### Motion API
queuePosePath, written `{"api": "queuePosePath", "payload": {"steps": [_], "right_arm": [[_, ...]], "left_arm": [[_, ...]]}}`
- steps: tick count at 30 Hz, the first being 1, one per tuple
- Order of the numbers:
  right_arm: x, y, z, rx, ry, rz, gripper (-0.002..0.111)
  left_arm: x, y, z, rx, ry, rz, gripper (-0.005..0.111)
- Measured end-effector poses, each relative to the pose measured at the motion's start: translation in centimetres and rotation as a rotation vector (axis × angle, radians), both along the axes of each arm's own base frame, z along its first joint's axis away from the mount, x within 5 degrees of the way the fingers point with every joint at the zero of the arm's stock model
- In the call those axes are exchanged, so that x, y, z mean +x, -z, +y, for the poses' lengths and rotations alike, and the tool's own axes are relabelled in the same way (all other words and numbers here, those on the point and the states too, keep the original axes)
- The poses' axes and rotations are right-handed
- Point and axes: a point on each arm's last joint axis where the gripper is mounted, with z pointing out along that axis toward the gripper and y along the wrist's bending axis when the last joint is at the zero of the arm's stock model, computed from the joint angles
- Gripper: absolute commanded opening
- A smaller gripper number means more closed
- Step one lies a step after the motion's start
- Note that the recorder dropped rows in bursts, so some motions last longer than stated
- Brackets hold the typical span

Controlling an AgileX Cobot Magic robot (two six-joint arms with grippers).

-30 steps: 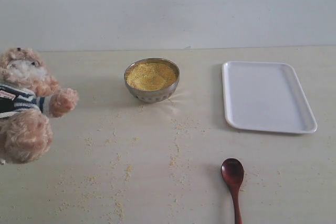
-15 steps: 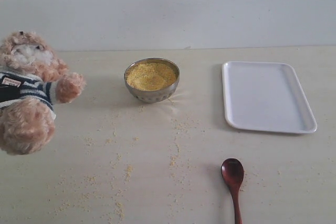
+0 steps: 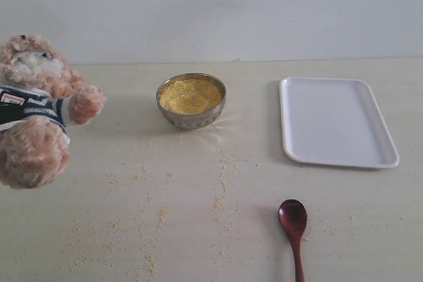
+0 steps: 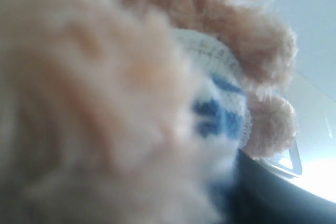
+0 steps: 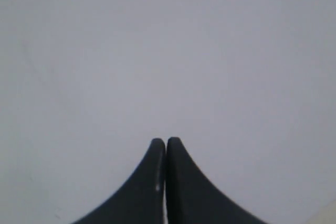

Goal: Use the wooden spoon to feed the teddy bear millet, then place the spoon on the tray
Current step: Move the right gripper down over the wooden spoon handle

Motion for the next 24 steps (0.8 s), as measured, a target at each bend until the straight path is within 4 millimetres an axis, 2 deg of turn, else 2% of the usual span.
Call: {"api": "queuePosePath", "payload": {"steps": [3, 7, 9, 12, 14, 15, 17, 19, 22, 24], "right_arm": [[-0.8, -1.6, -0.1, 0.084, -0.036, -0.155, 0.0], [-1.1, -6.6, 0.0, 0.07, -0.044, -0.315, 0.0], [-0.1, -9.2, 0.4, -0.08, 0.002, -0.315, 0.0], [3.8, -11.7, 1.4, -0.378, 0.064, -0.184, 0.0], [8.0, -11.1, 1.6, -0.5, 0.062, 0.046, 0.0], [10.2, -10.0, 1.5, -0.529, 0.051, 0.18, 0.0], [13.9, -7.0, 1.2, -0.564, 0.026, 0.475, 0.0], [16.3, -3.4, 0.9, -0.587, -0.007, 0.731, 0.0], [17.7, 0.0, 0.8, -0.6, -0.04, 0.931, 0.0], [17.8, 1.2, 0.8, -0.602, -0.055, 0.969, 0.0]], "left_arm": [[0.0, 0.0, 0.0, 0.0, 0.0, 0.0, 0.005], [0.0, 0.1, 0.0, -0.003, -0.001, 0.003, 0.005], [0.1, 0.3, 0.0, -0.005, 0.0, 0.012, 0.005], [0.2, 0.7, 0.1, -0.01, 0.0, 0.025, 0.005], [0.3, 0.9, 0.1, -0.013, 0.001, 0.034, 0.005], [0.3, 1.0, 0.1, -0.014, 0.001, 0.037, 0.005], [0.4, 1.1, 0.1, -0.015, 0.002, 0.042, 0.005], [0.3, 1.1, 0.1, -0.012, 0.006, 0.044, 0.005], [0.3, 1.2, 0.1, -0.009, 0.008, 0.045, 0.005], [0.3, 1.2, 0.1, -0.008, 0.01, 0.046, 0.005]]}}
